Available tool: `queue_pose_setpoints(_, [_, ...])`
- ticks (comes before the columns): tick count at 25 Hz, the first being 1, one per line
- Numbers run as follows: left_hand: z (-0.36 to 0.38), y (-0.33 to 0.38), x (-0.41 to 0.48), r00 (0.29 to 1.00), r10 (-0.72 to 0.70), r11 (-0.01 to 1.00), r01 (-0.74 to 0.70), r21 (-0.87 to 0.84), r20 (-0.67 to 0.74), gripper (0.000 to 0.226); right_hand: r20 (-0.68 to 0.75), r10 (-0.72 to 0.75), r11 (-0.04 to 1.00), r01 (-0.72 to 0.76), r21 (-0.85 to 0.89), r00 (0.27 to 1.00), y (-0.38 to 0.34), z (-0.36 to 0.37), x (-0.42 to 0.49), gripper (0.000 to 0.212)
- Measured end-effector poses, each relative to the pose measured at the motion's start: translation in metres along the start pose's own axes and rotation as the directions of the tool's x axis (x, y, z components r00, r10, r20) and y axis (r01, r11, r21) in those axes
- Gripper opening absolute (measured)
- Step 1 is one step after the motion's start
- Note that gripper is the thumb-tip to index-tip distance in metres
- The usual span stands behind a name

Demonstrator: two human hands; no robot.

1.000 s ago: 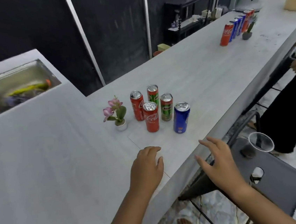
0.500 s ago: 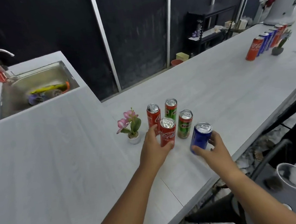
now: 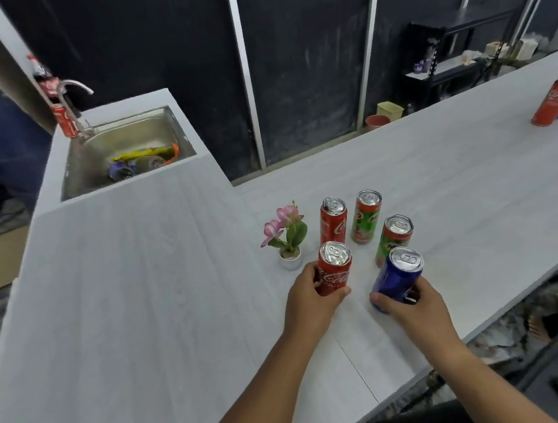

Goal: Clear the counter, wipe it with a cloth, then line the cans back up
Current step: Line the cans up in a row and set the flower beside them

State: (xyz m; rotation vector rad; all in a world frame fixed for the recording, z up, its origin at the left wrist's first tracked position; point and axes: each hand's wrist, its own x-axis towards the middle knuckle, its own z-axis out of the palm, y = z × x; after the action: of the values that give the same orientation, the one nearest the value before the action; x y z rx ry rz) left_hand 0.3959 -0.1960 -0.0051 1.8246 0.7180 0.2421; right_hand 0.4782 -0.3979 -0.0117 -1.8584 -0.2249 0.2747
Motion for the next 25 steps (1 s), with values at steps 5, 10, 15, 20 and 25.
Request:
queue_pose_setpoints(5, [-0.067,-0.032,-0.035,0.989,-0.043,0.998,0.037,-0.047,-0.140,0.075,0.146,-0.048,0.999,0.050,-0.014,0.988,-0.017,0.060,-0.021,0.056])
queue_pose_setpoints(10, [-0.151,-0.068,-0.069,0.953,-0.070,0.995,0.047,-0.085,-0.294,0.056,0.350,-0.114,0.991,0.132,-0.030,0.930,-0.047,0.139,-0.044,0.052])
queue_pose_setpoints(15, [-0.220,-0.099,-0.090,0.908,-0.091,0.993,0.052,-0.105,-0.408,0.050,0.515,-0.163,0.971,0.228,-0.065,0.841,-0.077,0.219,-0.064,0.055])
queue_pose_setpoints(20, [-0.279,-0.121,-0.095,0.867,-0.153,0.987,0.107,-0.122,-0.474,0.052,0.597,-0.177,0.963,0.264,-0.061,0.783,-0.098,0.285,-0.070,0.052])
queue_pose_setpoints(25, [-0.323,-0.134,-0.088,0.837,-0.200,0.979,0.151,-0.135,-0.509,0.048,0.602,-0.168,0.961,0.265,-0.075,0.781,-0.113,0.332,-0.066,0.052])
